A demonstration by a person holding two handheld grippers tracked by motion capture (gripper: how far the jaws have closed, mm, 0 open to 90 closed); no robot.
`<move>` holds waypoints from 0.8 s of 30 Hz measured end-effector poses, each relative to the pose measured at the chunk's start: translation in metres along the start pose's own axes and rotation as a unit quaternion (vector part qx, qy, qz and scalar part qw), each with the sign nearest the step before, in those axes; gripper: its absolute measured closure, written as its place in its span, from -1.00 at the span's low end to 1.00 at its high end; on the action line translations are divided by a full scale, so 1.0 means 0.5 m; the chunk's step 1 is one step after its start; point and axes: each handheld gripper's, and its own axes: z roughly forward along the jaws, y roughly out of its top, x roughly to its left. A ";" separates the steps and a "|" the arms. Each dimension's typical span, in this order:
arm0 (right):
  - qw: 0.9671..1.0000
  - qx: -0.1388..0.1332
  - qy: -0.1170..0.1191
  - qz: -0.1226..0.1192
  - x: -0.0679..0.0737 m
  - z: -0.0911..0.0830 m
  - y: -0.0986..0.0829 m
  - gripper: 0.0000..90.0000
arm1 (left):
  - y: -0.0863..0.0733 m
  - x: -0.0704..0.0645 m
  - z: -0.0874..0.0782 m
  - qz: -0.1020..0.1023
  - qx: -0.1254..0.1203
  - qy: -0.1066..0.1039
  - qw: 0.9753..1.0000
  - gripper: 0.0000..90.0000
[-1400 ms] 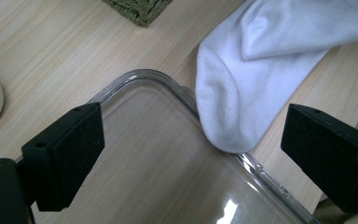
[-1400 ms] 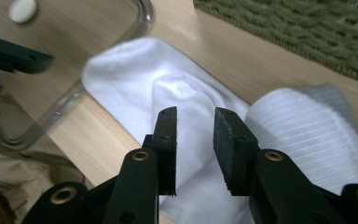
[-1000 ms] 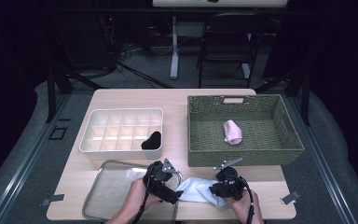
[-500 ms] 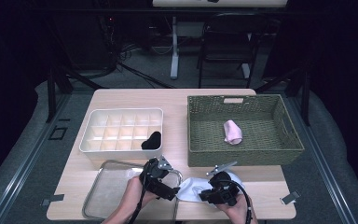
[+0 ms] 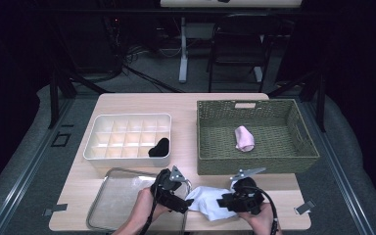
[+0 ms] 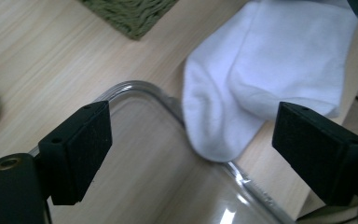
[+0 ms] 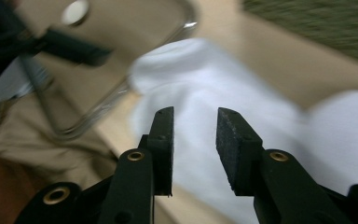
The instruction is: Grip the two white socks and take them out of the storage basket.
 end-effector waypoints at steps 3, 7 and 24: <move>0.998 -0.030 -0.043 0.024 -0.038 -0.031 -0.005 0.48 | 0.006 -0.022 0.008 0.004 -0.006 -0.011 1.000 -0.67; 0.991 -0.044 -0.113 0.059 -0.094 -0.065 -0.022 0.42 | 0.017 -0.048 0.021 0.018 -0.007 -0.026 0.999 -0.62; 0.988 0.042 -0.112 0.101 -0.145 -0.005 -0.037 0.63 | 0.019 -0.119 0.083 0.073 0.059 -0.041 0.995 0.21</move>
